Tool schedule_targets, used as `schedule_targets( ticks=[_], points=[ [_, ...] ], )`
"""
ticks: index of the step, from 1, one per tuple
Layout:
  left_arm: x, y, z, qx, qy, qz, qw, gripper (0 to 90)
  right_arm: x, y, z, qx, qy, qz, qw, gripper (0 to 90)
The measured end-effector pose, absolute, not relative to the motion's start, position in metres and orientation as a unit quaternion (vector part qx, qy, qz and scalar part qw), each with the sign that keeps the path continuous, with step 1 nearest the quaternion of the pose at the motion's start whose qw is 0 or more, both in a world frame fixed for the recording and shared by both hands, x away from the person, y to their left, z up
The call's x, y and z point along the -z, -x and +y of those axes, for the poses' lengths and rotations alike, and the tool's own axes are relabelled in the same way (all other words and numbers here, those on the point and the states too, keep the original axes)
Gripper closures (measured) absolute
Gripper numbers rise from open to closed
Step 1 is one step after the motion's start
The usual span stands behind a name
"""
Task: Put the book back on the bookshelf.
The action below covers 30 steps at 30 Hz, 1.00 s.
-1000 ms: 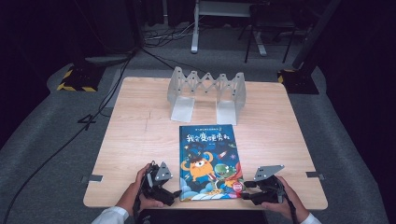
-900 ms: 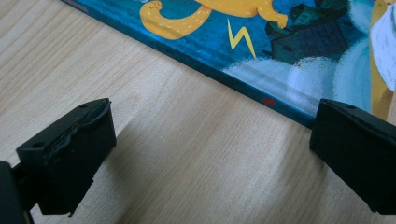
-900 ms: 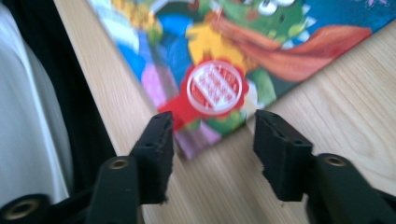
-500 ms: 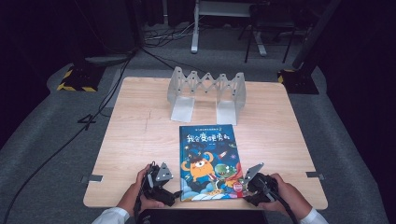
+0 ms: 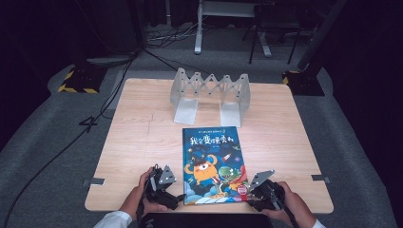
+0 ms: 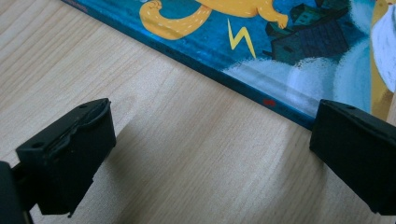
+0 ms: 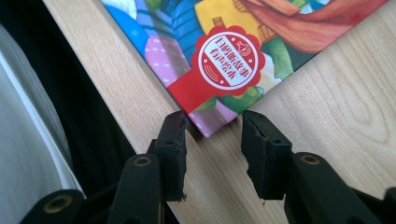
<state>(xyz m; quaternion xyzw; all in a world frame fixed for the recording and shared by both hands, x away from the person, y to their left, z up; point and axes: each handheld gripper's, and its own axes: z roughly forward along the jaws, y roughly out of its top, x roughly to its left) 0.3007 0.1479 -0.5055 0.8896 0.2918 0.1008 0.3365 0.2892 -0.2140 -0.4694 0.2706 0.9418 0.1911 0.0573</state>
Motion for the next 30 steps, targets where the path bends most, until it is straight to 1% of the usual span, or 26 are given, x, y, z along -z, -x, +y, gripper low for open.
schedule_targets(
  ticks=[2, 4, 5, 8, 9, 10, 11, 13, 14, 15, 16, 19, 24, 26, 27, 28, 30],
  points=[
    [0.506, -0.301, 0.148, -0.101, -0.890, 0.291, 0.337, 0.5, 0.474, -0.287, -0.217, -0.230, -0.290, 0.927, 0.065, 59.5],
    [0.506, -0.301, 0.148, -0.101, -0.890, 0.290, 0.338, 0.5, 0.475, -0.286, -0.219, -0.239, -0.285, 0.926, 0.068, 59.4],
    [0.506, -0.301, 0.148, -0.101, -0.890, 0.289, 0.338, 0.5, 0.475, -0.288, -0.221, -0.247, -0.287, 0.924, 0.057, 59.9],
    [0.506, -0.301, 0.148, -0.101, -0.890, 0.288, 0.338, 0.5, 0.472, -0.289, -0.220, -0.223, -0.275, 0.934, 0.053, 59.4],
    [0.506, -0.301, 0.148, -0.101, -0.891, 0.287, 0.338, 0.5, 0.470, -0.290, -0.217, -0.195, -0.265, 0.943, 0.054, 54.2],
    [0.506, -0.301, 0.148, -0.100, -0.891, 0.287, 0.338, 0.5, 0.468, -0.290, -0.214, -0.167, -0.259, 0.950, 0.048, 52.2],
    [0.506, -0.301, 0.148, -0.100, -0.891, 0.286, 0.338, 0.5, 0.465, -0.292, -0.207, -0.125, -0.238, 0.962, 0.046, 55.2],
    [0.506, -0.301, 0.148, -0.100, -0.891, 0.286, 0.338, 0.5, 0.463, -0.295, -0.200, -0.105, -0.226, 0.968, 0.033, 62.5],
    [0.506, -0.301, 0.148, -0.100, -0.891, 0.286, 0.338, 0.6, 0.463, -0.295, -0.200, -0.105, -0.226, 0.968, 0.033, 62.5],
    [0.506, -0.301, 0.148, -0.101, -0.890, 0.289, 0.338, 0.6, 0.463, -0.297, -0.198, -0.097, -0.224, 0.969, 0.030, 65.9],
    [0.506, -0.301, 0.148, -0.101, -0.890, 0.289, 0.339, 0.6, 0.462, -0.302, -0.196, -0.085, -0.230, 0.969, 0.025, 72.2],
    [0.506, -0.300, 0.148, -0.101, -0.890, 0.289, 0.338, 0.5, 0.461, -0.306, -0.195, -0.074, -0.226, 0.971, 0.012, 74.3],
    [0.506, -0.300, 0.148, -0.100, -0.890, 0.288, 0.338, 0.6, 0.462, -0.301, -0.198, -0.086, -0.229, 0.969, 0.025, 76.4],
    [0.506, -0.300, 0.148, -0.100, -0.890, 0.288, 0.338, 0.5, 0.463, -0.297, -0.205, -0.118, -0.238, 0.964, 0.029, 76.9],
    [0.506, -0.301, 0.148, -0.100, -0.890, 0.288, 0.339, 0.6, 0.466, -0.291, -0.216, -0.166, -0.246, 0.954, 0.039, 77.4],
    [0.506, -0.301, 0.148, -0.100, -0.890, 0.288, 0.339, 0.6, 0.466, -0.291, -0.216, -0.166, -0.246, 0.954, 0.039, 77.4],
    [0.506, -0.301, 0.149, -0.100, -0.891, 0.285, 0.339, 0.7, 0.471, -0.286, -0.226, -0.213, -0.243, 0.945, 0.051, 77.7]
  ],
)
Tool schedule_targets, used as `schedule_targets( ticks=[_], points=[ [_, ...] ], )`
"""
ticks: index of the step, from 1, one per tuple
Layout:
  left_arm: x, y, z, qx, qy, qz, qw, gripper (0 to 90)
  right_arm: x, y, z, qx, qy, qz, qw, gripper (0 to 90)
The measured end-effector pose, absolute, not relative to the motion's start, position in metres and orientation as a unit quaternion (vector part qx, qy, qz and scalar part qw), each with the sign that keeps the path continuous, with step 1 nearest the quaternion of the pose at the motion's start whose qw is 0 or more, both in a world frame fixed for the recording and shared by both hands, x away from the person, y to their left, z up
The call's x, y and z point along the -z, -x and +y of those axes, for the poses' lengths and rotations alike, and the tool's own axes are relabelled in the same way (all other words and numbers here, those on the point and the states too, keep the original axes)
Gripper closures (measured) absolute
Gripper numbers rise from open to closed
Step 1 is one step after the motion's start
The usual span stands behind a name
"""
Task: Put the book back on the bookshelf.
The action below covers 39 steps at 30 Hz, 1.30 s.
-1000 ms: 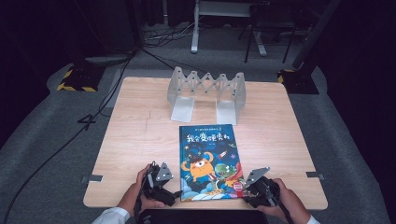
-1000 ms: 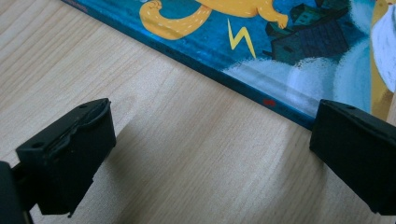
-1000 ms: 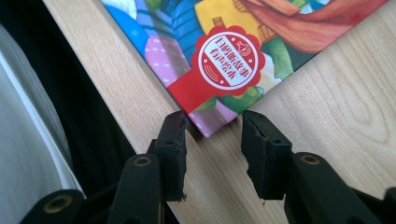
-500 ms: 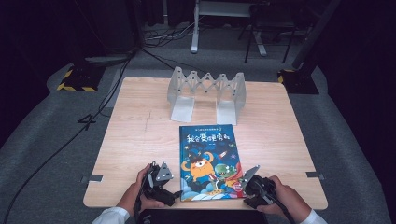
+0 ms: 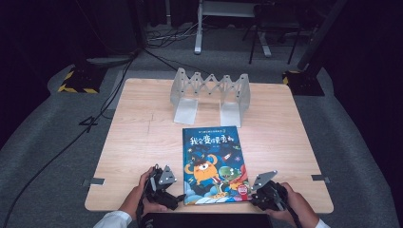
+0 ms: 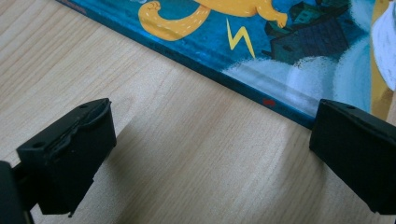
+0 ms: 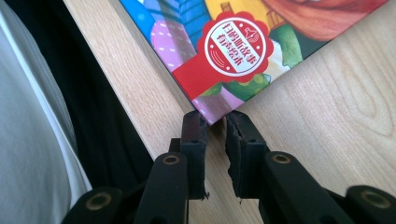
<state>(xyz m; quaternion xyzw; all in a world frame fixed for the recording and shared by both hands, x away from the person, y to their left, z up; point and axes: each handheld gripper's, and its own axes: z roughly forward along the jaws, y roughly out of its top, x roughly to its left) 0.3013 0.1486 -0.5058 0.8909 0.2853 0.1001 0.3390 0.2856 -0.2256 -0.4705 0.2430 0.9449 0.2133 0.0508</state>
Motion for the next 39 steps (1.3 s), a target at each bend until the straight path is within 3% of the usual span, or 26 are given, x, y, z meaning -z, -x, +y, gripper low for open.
schedule_targets(
  ticks=[11, 15, 20, 24, 32, 39],
  points=[
    [0.506, -0.303, 0.152, -0.099, -0.891, 0.283, 0.340, 1.0, 0.482, -0.284, -0.245, -0.372, -0.230, 0.899, 0.033, 77.7],
    [0.506, -0.303, 0.152, -0.099, -0.891, 0.282, 0.341, 1.0, 0.480, -0.291, -0.245, -0.403, -0.217, 0.889, 0.017, 69.7],
    [0.506, -0.304, 0.152, -0.100, -0.891, 0.282, 0.341, 0.9, 0.478, -0.300, -0.242, -0.427, -0.203, 0.881, -0.009, 46.9],
    [0.506, -0.304, 0.152, -0.100, -0.891, 0.282, 0.341, 0.9, 0.473, -0.310, -0.244, -0.448, -0.207, 0.869, -0.029, 39.6],
    [0.506, -0.304, 0.152, -0.100, -0.891, 0.282, 0.341, 0.9, 0.463, -0.330, -0.239, -0.468, -0.201, 0.858, -0.066, 28.8],
    [0.506, -0.304, 0.152, -0.100, -0.891, 0.282, 0.341, 0.9, 0.458, -0.354, -0.230, -0.474, -0.203, 0.853, -0.083, 30.5]
  ],
)
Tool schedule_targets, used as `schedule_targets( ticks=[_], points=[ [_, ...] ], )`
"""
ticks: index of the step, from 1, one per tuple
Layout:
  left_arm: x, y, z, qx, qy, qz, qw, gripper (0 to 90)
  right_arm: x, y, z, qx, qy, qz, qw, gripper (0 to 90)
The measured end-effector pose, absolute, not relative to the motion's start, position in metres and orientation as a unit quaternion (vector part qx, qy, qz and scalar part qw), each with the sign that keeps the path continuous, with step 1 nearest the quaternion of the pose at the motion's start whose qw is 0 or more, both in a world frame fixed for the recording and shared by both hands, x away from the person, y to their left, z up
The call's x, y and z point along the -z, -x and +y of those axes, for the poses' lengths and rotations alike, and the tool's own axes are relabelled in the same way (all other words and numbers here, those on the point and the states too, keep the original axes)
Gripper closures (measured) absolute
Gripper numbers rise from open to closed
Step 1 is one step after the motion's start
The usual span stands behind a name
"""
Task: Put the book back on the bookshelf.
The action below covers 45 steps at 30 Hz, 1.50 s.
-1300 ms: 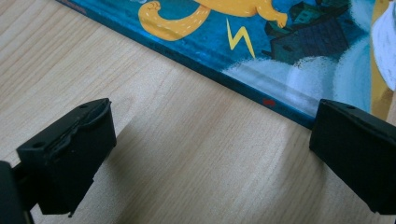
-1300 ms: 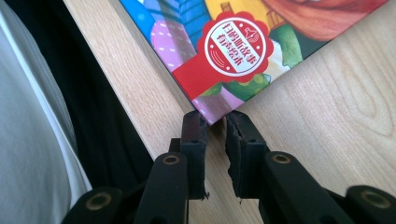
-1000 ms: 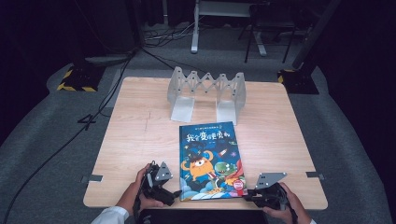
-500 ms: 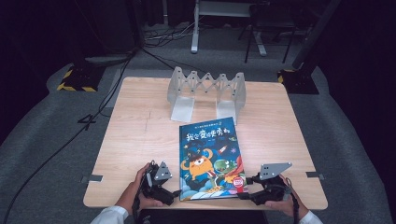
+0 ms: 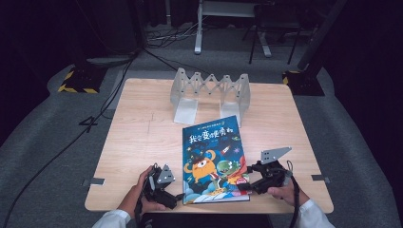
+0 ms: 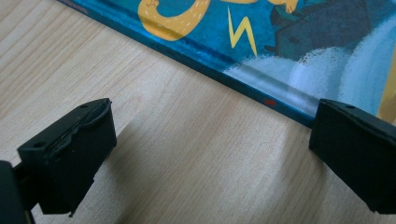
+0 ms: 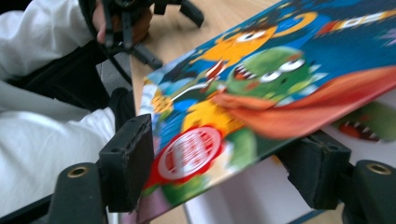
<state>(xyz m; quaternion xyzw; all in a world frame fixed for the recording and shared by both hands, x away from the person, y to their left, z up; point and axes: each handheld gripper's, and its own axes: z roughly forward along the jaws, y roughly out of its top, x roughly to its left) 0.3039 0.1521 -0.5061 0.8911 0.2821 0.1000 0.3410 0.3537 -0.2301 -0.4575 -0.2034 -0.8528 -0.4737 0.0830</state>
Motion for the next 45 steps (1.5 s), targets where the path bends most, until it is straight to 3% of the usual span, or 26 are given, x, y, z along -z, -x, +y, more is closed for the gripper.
schedule_targets(
  ticks=[10, 13, 15, 22, 31, 34, 45],
  points=[
    [0.506, -0.304, 0.153, -0.096, -0.893, 0.277, 0.342, 0.9, 0.468, -0.392, -0.207, 0.477, 0.223, -0.847, 0.076, 32.5],
    [0.506, -0.304, 0.156, -0.094, -0.896, 0.268, 0.340, 0.9, 0.472, -0.400, -0.208, 0.492, 0.232, -0.835, 0.087, 43.3],
    [0.506, -0.304, 0.158, -0.091, -0.898, 0.263, 0.342, 1.0, 0.472, -0.398, -0.210, 0.515, 0.227, -0.821, 0.093, 50.2],
    [0.506, -0.304, 0.159, -0.091, -0.899, 0.258, 0.343, 0.9, 0.465, -0.380, -0.209, 0.519, 0.214, -0.825, 0.068, 50.2],
    [0.503, -0.306, 0.158, -0.090, -0.899, 0.267, 0.335, 1.9, 0.458, -0.354, -0.217, 0.530, 0.208, -0.822, 0.012, 50.2],
    [0.500, -0.307, 0.155, -0.092, -0.894, 0.279, 0.338, 17.5, 0.454, -0.349, -0.219, 0.534, 0.203, -0.821, -0.013, 50.2],
    [0.495, -0.321, 0.134, -0.050, -0.890, 0.267, 0.367, 16.1, 0.439, -0.339, -0.225, 0.539, 0.175, -0.818, -0.100, 50.3]
  ],
)
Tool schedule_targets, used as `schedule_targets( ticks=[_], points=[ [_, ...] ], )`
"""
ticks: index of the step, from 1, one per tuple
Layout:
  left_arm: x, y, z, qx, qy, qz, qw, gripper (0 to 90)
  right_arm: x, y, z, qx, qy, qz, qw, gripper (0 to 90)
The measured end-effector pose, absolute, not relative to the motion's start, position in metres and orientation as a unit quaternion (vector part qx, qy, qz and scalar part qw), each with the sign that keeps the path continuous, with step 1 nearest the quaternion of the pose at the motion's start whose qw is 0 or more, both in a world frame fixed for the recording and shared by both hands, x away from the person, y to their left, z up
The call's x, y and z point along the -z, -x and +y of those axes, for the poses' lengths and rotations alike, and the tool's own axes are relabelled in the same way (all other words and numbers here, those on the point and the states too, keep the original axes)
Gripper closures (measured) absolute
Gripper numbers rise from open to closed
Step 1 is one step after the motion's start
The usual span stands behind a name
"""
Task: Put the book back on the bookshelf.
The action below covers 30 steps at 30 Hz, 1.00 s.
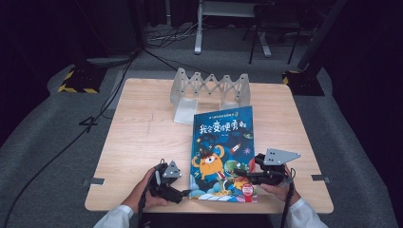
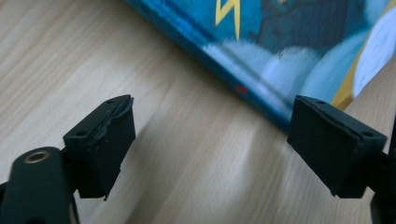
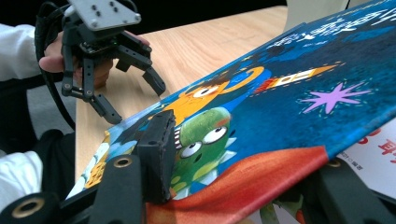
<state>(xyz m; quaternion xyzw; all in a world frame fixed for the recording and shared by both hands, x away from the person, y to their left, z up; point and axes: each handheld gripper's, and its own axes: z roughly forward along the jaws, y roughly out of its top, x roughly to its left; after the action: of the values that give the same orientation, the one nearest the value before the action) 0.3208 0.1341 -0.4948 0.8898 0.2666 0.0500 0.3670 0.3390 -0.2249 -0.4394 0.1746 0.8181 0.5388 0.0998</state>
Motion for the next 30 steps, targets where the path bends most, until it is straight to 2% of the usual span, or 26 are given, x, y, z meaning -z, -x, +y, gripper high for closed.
schedule_targets(
  ticks=[3, 5, 6, 13, 17, 26, 30],
  points=[
    [0.495, -0.334, 0.131, -0.027, -0.874, 0.280, 0.396, 16.5, 0.436, -0.336, -0.226, -0.540, -0.161, 0.816, 0.126, 50.2],
    [0.499, -0.339, 0.128, -0.019, -0.874, 0.281, 0.395, 16.6, 0.436, -0.336, -0.226, -0.541, -0.158, 0.816, 0.129, 50.3],
    [0.500, -0.342, 0.127, -0.006, -0.875, 0.274, 0.400, 14.1, 0.436, -0.335, -0.226, -0.541, -0.157, 0.815, 0.135, 50.2],
    [0.492, -0.355, 0.113, -0.004, -0.871, 0.237, 0.430, 15.2, 0.436, -0.335, -0.226, -0.543, -0.151, 0.813, 0.143, 50.2],
    [0.492, -0.364, 0.108, 0.016, -0.862, 0.243, 0.445, 8.8, 0.436, -0.334, -0.225, -0.544, -0.144, 0.813, 0.149, 50.2],
    [0.491, -0.373, 0.110, 0.044, -0.844, 0.255, 0.469, 9.1, 0.434, -0.330, -0.221, -0.548, -0.125, 0.811, 0.165, 50.2],
    [0.488, -0.371, 0.115, 0.035, -0.837, 0.263, 0.478, 15.6, 0.437, -0.332, -0.222, -0.552, -0.123, 0.808, 0.162, 50.5]
  ],
)
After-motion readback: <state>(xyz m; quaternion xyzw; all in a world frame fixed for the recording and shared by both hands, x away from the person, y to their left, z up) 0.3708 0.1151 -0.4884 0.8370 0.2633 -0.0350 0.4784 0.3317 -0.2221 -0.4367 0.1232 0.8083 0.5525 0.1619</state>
